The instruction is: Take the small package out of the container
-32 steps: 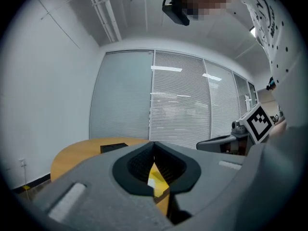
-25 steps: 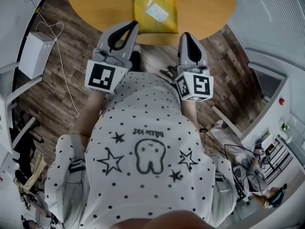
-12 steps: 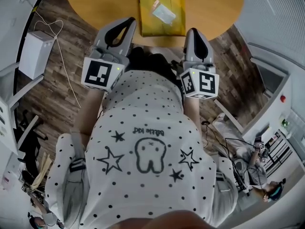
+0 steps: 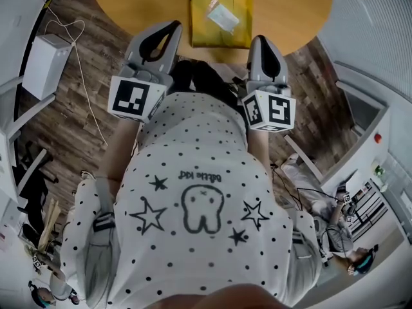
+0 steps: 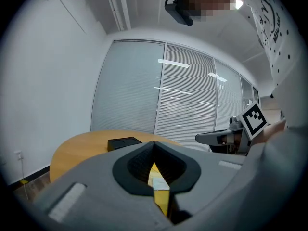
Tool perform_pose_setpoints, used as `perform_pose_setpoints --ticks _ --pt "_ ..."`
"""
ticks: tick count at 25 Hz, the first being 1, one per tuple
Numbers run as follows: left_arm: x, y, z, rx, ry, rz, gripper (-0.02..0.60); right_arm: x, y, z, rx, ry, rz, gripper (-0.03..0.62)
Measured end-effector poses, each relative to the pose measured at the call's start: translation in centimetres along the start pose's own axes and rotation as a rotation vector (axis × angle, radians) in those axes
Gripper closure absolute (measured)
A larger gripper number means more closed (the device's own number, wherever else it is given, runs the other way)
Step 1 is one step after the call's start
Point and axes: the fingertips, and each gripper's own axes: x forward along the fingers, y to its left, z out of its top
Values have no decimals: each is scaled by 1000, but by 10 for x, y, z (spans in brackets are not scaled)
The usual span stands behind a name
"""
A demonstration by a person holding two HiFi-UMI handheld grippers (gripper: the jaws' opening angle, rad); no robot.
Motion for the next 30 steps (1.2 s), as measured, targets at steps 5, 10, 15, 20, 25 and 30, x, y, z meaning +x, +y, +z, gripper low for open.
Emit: perform_pose_setpoints --ticks 5,10,15,20,25,30 --pt "3 4 5 -10 -17 28 571 9 -3 5 -7 -11 25 589" --pt "9 -2 15 -6 -26 44 571 8 -19 14 -2 -27 27 589" --pt "17 -7 18 3 -31 46 571 1 -39 17 12 -40 8 589" --pt "22 -11 23 4 -43 50 571 -6 -54 28 9 -54 -6 589" --pt "25 -10 25 7 -52 68 571 -12 -69 33 -18 -59 -27 589" --pt "24 -5 28 14 -68 90 571 -15 -79 36 -22 -69 -47 589"
